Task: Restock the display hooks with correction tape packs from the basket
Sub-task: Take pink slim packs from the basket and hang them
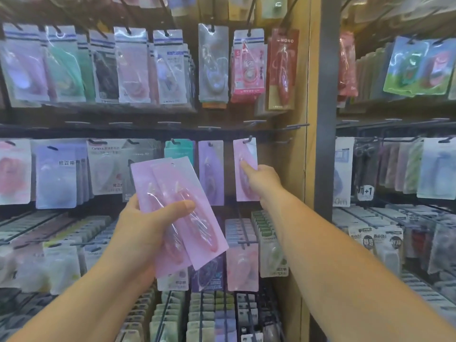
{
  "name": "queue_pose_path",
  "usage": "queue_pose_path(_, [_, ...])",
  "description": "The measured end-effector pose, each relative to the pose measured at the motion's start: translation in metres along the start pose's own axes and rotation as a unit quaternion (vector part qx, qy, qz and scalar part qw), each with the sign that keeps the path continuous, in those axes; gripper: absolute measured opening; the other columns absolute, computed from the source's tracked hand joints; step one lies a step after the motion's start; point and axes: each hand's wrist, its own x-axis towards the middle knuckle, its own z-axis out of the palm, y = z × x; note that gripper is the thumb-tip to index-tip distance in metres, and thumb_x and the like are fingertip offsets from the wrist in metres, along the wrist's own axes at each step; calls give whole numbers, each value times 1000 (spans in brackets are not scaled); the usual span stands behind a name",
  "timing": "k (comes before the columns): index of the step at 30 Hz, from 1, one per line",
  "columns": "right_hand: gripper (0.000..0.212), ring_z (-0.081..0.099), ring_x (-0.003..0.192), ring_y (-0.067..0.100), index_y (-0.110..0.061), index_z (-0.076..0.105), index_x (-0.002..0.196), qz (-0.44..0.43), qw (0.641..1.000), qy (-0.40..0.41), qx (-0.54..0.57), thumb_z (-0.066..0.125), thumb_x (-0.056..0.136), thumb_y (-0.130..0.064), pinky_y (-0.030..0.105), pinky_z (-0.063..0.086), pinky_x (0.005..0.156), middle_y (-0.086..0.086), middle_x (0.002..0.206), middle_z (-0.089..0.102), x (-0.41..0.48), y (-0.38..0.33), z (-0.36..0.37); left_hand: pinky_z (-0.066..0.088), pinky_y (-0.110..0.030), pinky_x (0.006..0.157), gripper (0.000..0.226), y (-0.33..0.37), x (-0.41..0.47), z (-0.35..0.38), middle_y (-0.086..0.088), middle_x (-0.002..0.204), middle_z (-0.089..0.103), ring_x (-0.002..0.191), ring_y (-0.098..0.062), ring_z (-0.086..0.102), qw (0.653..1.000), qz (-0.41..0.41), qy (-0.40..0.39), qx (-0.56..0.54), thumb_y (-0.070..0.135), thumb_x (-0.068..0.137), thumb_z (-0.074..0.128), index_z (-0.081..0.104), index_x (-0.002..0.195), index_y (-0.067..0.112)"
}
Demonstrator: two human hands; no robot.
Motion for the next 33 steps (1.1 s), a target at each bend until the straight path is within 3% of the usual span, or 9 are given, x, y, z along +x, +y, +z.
queue_pose_path(4, [48,48,75,15,-18,52,113,38,998,-18,-47,42,102,-64,28,40,67,1,100,53,14,0,5,58,-46,50,58,0,-2,-2,-14,89,75,52,-21,69,1000,1,-22,-3,7,63,79,66,119,8])
queue_pose_path(6, [51,48,74,16,-17,51,116,42,995,-12,-86,40,102,-64,26,38,62,0,94,52,14,3,3,55,-40,43,56,1,-5,0,-14,84,73,43,-18,64,999,1,-32,-6,7,62,77,65,116,8])
queue_pose_path(9, [50,55,89,16,-20,52,131,-35,986,76,-141,45,101,-60,26,48,66,0,117,59,6,8,-4,51,-34,37,60,0,-9,1,-19,91,73,38,-16,61,999,-4,-37,7,4,58,83,64,116,7])
queue_pose_path(11, [37,59,93,12,-26,59,118,-117,984,95,-92,47,102,-57,24,49,69,-3,115,63,-18,6,-12,52,-33,39,66,-3,-13,-2,-19,93,74,44,-18,66,999,-6,-34,17,-2,54,86,65,115,8])
queue_pose_path(14, [38,62,87,9,-20,67,97,-191,981,-27,24,49,102,-53,18,49,67,-2,94,67,-87,-1,-30,46,-26,33,46,-10,-20,-1,-22,88,71,36,-15,58,1000,-3,-28,0,-2,63,82,66,106,6])
queue_pose_path(19, [31,72,92,16,-22,73,107,-161,949,-261,76,77,82,-40,24,57,79,1,100,76,-171,14,-54,48,-26,33,17,-16,-41,17,-27,80,71,45,-22,66,996,-23,-77,-45,-16,89,59,65,94,0])
queue_pose_path(22, [30,74,96,20,-22,70,113,-143,950,-267,74,81,86,-26,31,60,83,1,104,78,-183,24,-57,61,-46,61,31,-28,-38,20,-32,99,73,77,-39,75,996,-15,-87,-32,-1,74,76,70,104,2])
queue_pose_path(26, [24,74,91,26,-18,62,121,-87,943,-293,128,68,98,-21,43,58,70,7,104,77,-189,29,-67,62,-52,75,45,-33,-39,27,-27,106,75,89,-41,75,995,-17,-94,-11,12,72,81,70,115,6])
queue_pose_path(33, [24,70,80,29,-18,56,123,-67,935,-299,180,61,102,-27,33,57,53,13,110,75,-191,31,-66,59,-36,54,41,-27,-44,29,-25,97,76,66,-31,75,993,-4,-114,-14,7,78,84,69,116,4])
